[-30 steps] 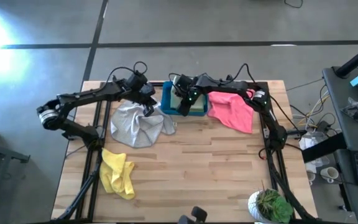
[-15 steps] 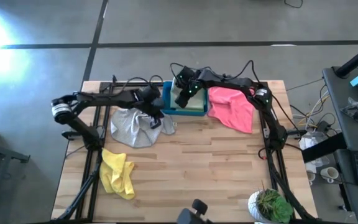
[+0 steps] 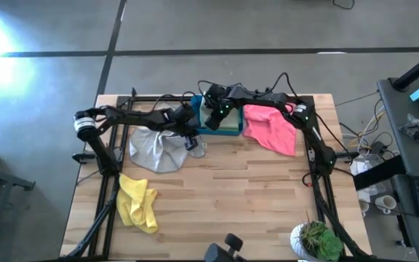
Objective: Fold microfiber towels
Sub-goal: Put the green microfiber cloth into the blue bin
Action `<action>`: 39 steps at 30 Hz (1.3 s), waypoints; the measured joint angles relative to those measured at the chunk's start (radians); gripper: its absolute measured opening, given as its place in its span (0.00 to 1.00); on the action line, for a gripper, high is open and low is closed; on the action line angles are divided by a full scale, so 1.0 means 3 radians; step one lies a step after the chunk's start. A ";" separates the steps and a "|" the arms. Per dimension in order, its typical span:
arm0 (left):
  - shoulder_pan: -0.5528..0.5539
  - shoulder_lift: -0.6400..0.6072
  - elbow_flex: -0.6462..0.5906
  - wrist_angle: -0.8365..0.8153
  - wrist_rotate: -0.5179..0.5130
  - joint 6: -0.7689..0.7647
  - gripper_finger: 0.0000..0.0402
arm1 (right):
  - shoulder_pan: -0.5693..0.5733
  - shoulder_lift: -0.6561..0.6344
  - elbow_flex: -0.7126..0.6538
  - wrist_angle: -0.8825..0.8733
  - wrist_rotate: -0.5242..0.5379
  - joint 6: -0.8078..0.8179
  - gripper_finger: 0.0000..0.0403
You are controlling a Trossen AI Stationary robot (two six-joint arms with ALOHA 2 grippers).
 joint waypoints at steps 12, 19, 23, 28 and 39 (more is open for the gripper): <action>-0.0001 0.0170 0.0000 0.0233 0.0005 -0.0003 0.00 | 0.0143 0.0041 0.0016 -0.0222 -0.0329 0.0107 0.02; 0.0003 0.0154 0.0000 0.0227 -0.0005 -0.0003 0.00 | 0.0054 0.0041 0.0153 -0.0295 -0.0178 0.0253 0.02; 0.0003 0.0125 0.0000 0.0227 -0.0005 -0.0003 0.00 | 0.0022 0.0009 0.0300 -0.0438 -0.0150 0.0188 0.02; 0.0003 0.0068 0.0023 0.0223 -0.0004 -0.0003 0.00 | 0.0027 -0.0018 0.0517 -0.0745 -0.0158 0.0128 0.02; 0.0004 -0.0495 0.0059 0.0134 -0.0010 -0.0001 0.00 | -0.0193 -0.0391 0.0448 -0.1336 0.0174 -0.0010 0.02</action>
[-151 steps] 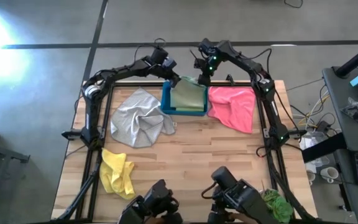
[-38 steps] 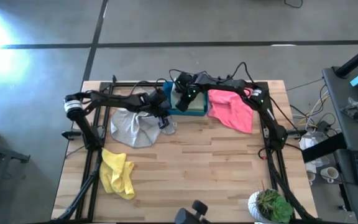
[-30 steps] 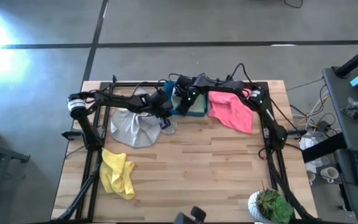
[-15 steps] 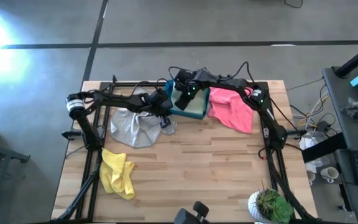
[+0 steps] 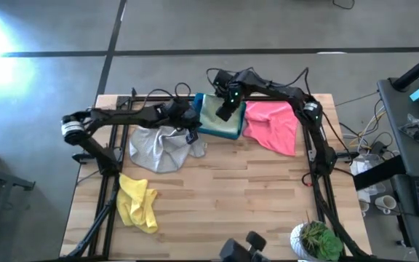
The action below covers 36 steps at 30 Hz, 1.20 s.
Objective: Fold microfiber towels
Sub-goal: Put the green microfiber cloth into the blue bin, then fold the gray microfiber cloth
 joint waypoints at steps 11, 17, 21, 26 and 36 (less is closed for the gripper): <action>0.0021 -0.0323 -0.0003 0.0022 -0.0277 0.0003 0.00 | -0.0229 0.0004 -0.0426 0.0332 0.0021 -0.0001 0.02; 0.0051 -0.0304 -0.0002 0.0012 -0.0355 0.0003 0.00 | -0.0325 0.0011 -0.0466 0.0601 0.0204 -0.0034 0.02; 0.0095 -0.0300 -0.0003 -0.0002 -0.0358 0.0003 0.00 | -0.0418 0.0044 -0.0474 0.0727 0.0200 -0.0046 0.02; 0.0179 -0.0369 0.0015 -0.0223 -0.0364 0.0004 0.00 | -0.0451 0.0044 -0.0472 0.0839 0.0208 -0.0172 0.02; 0.0202 -0.0511 0.0167 -0.1262 -0.0326 0.0024 0.00 | -0.0388 -0.0268 -0.0470 0.0635 0.0109 -0.0353 0.02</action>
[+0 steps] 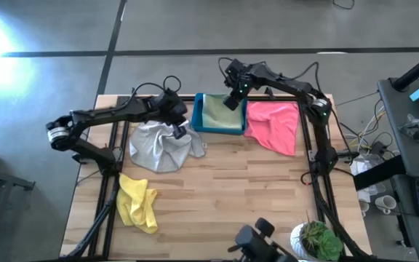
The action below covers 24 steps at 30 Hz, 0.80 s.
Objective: Fold microfiber towels
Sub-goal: Fold the gray microfiber cloth
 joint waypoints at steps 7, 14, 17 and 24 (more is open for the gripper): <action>-0.0011 -0.0137 -0.0028 -0.0414 0.0034 -0.0026 0.00 | 0.0263 -0.0761 -0.0379 -0.0177 -0.0032 0.0023 0.02; -0.0016 -0.0172 -0.0027 -0.0546 0.0033 -0.0003 0.05 | 0.0538 -0.1519 -0.1271 0.0238 -0.0025 0.0494 0.02; -0.0016 -0.0169 -0.0027 -0.0637 0.0032 -0.0017 0.13 | 0.0662 -0.1744 -0.1557 0.0389 -0.0026 0.0660 0.02; -0.0028 -0.0167 -0.0082 -0.0990 0.0301 -0.0932 0.32 | 0.0881 -0.1980 -0.1931 0.0465 0.0000 0.0836 0.02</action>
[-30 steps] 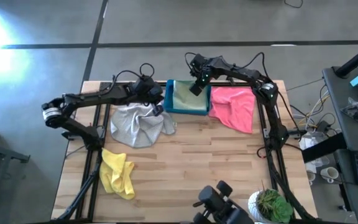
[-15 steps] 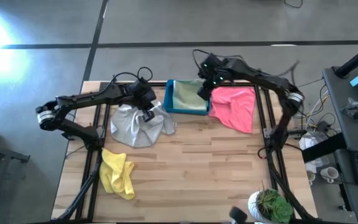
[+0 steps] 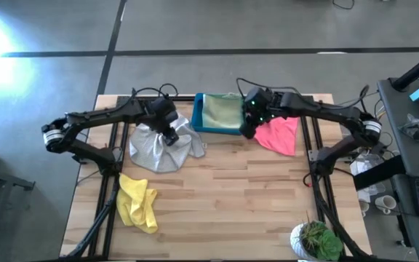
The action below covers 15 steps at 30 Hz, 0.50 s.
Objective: Fold microfiber towels
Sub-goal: Fold the gray microfiber cloth
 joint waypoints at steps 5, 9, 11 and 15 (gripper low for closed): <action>-0.0132 -0.0010 -0.0239 0.0033 0.0399 -0.1206 0.34 | 0.0011 0.0008 -0.0066 0.0007 0.0003 -0.0037 0.02; -0.0311 -0.0022 -0.0389 0.0137 0.0397 -0.1778 0.34 | 0.0012 0.0035 -0.0066 0.0003 0.0001 -0.0183 0.02; -0.0399 -0.0033 -0.0409 0.0178 0.0388 -0.2006 0.34 | 0.0017 0.0044 -0.0066 -0.0008 -0.0014 -0.0266 0.02; -0.0576 -0.0052 -0.0501 0.0180 0.0222 -0.2353 0.34 | 0.0017 0.0042 -0.0066 -0.0007 -0.0023 -0.0441 0.02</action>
